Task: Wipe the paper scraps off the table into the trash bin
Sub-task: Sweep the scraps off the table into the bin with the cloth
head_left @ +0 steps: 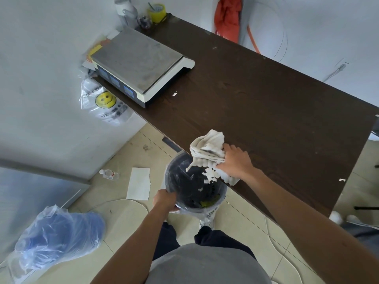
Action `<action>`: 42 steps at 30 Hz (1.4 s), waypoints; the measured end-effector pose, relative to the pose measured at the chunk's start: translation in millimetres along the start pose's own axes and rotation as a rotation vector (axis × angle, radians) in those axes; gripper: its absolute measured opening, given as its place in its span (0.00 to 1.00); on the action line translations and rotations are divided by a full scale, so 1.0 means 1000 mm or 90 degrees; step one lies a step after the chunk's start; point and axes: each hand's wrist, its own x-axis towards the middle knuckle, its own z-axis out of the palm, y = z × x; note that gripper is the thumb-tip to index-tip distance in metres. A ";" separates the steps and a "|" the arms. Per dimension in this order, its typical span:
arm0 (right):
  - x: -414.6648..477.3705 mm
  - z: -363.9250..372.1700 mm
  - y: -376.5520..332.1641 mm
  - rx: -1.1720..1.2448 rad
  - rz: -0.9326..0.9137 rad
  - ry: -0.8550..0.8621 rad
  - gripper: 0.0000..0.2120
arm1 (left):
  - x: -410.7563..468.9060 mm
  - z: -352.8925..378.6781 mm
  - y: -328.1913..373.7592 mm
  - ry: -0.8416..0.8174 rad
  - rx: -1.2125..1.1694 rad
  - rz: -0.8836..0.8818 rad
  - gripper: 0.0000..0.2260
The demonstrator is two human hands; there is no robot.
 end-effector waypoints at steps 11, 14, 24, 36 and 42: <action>-0.023 0.024 -0.028 0.028 -0.082 -0.030 0.32 | 0.004 -0.005 -0.002 0.019 0.016 0.001 0.07; -0.013 0.006 -0.022 0.067 -0.075 -0.041 0.31 | 0.007 -0.009 -0.003 0.014 0.014 -0.004 0.06; 0.030 -0.023 0.006 0.008 0.060 0.036 0.33 | 0.011 -0.012 0.001 0.027 -0.043 -0.005 0.08; -0.017 0.020 -0.038 -0.024 -0.158 -0.049 0.40 | 0.006 -0.010 0.001 0.031 -0.034 -0.004 0.07; 0.017 -0.024 -0.017 -0.007 -0.077 0.004 0.41 | 0.006 -0.010 0.000 0.020 -0.035 -0.011 0.06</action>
